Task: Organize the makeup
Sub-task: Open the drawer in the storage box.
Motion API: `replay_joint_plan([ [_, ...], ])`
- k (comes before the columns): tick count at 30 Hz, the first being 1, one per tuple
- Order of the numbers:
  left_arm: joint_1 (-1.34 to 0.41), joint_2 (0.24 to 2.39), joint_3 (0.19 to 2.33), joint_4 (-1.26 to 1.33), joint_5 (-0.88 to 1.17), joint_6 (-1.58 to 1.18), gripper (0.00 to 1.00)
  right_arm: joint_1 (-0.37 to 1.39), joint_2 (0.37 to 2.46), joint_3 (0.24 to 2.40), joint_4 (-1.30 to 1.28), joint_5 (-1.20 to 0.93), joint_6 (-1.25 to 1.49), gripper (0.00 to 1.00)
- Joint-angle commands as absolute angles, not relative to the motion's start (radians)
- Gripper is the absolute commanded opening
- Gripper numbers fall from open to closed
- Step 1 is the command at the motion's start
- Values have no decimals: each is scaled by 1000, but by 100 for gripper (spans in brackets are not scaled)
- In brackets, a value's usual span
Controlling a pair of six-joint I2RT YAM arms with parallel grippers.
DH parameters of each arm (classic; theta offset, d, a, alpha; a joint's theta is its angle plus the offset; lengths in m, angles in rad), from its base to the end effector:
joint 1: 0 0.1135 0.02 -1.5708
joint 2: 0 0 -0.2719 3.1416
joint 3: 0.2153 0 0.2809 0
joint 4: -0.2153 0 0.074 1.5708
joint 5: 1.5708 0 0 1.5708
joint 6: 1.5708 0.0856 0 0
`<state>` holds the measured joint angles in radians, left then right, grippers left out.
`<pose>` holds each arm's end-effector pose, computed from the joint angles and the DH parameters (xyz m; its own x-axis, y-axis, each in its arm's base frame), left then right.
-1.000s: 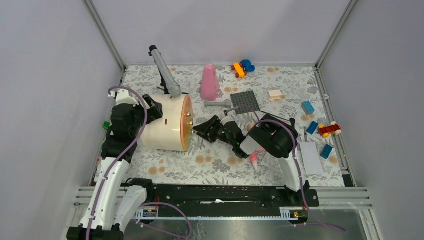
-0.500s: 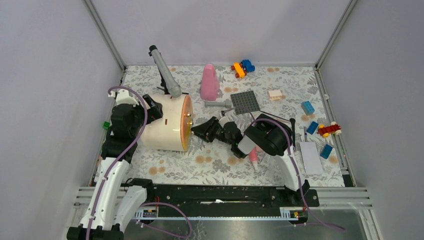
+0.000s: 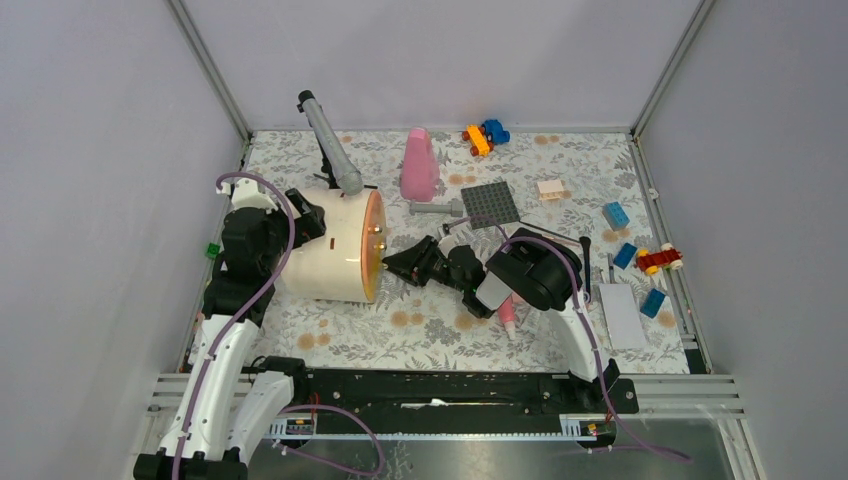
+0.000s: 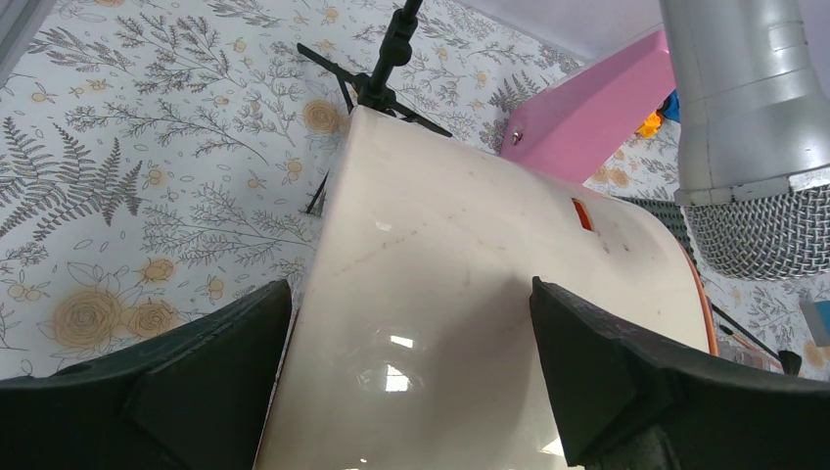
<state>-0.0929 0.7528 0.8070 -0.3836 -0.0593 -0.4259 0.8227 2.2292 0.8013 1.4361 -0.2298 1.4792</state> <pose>0.2426 -0.0175 0.3226 -0.3085 -0.3854 -0.8696 -0.0996 0.9223 -0.3735 0.2865 0.3374 0.0668 -0.8645 0.4939 -0.0933 -0.0850 0.0393 0.9956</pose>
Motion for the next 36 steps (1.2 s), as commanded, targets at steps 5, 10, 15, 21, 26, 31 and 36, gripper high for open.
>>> replay_joint_plan([
  [5,-100,762,782,-476,-75,-393,99,818,2233,795,1535,-253,1485,28],
  [10,-100,762,782,-476,-76,-392,99,811,2200,733,1535,-216,1462,20],
  [15,-100,762,783,-477,-77,-392,99,783,2128,646,1481,-180,1405,19],
  [21,-100,764,782,-477,-77,-392,99,745,2041,553,1417,-151,1344,19],
  [26,-100,764,782,-477,-76,-393,99,742,1997,494,1374,-131,1309,19],
  [31,-100,763,782,-477,-78,-392,99,742,1974,446,1374,-107,1294,19],
  [36,-100,765,783,-477,-78,-393,99,742,1948,406,1371,-76,1281,19],
])
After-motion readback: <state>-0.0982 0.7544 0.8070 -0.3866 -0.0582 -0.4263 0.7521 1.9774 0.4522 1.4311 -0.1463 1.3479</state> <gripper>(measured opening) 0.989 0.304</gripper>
